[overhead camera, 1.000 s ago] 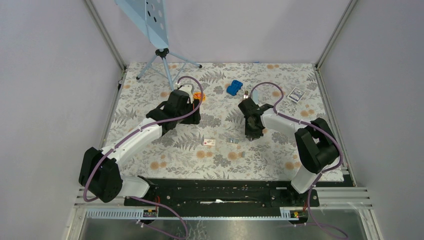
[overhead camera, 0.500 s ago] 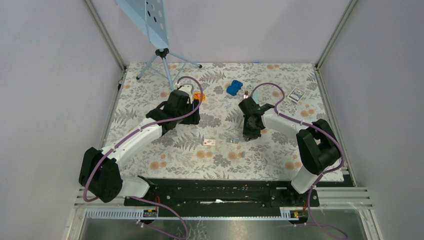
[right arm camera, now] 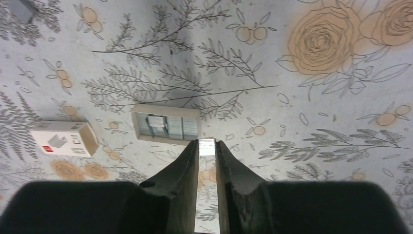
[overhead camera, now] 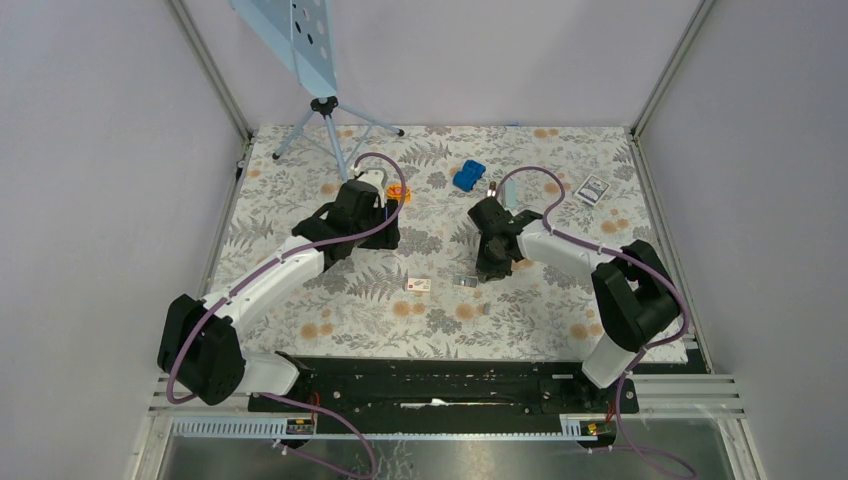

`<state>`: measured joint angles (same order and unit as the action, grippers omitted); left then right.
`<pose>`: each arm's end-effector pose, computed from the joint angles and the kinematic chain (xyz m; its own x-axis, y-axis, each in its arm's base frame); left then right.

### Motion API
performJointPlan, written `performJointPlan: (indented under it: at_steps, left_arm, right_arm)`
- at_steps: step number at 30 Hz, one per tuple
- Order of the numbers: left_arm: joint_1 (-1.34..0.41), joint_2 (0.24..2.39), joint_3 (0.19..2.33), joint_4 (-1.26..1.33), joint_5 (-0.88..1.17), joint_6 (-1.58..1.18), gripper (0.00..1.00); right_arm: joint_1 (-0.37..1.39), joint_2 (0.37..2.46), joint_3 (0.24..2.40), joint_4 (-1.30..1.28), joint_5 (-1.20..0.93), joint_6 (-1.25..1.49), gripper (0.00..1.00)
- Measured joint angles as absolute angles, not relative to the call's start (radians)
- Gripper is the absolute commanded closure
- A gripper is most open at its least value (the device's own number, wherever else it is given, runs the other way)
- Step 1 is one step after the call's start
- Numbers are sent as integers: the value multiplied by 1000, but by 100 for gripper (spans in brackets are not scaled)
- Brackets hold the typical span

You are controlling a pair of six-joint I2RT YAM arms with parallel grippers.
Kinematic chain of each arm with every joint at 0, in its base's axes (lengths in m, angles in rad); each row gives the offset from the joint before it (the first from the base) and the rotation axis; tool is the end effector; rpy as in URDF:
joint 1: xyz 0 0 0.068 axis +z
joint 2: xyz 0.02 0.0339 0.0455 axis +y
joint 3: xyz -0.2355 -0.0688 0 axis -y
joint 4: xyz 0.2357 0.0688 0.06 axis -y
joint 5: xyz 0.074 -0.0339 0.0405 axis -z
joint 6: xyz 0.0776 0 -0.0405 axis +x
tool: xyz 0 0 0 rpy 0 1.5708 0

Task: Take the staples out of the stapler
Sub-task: Place the staple in the staple box.

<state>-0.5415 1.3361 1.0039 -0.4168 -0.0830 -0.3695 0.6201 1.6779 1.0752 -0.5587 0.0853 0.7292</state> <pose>0.2762 -0.1586 0.2194 -0.7108 0.0076 -0.7033 0.2197 0.9523 -0.2119 0.2753 0.1885 0.1247 -0.9241 0.1559 -0.3489 0.0862 0.9745 0.2069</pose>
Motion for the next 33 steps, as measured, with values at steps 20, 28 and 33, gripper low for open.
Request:
performJointPlan:
  at_steps: [20,28,33]
  left_arm:
    - [-540,1317,1004,-417,-83,-369,37]
    - [-540,1317,1004,-417,-83,-369,36]
    - [-540,1317,1004,-417,-83,-369,37]
  right_arm:
    - [655,1737,1111,-505,83,818,74]
    - [664,1755,1141,-518,100,820,73]
    - [678,1759,1163,-546,127,819,73]
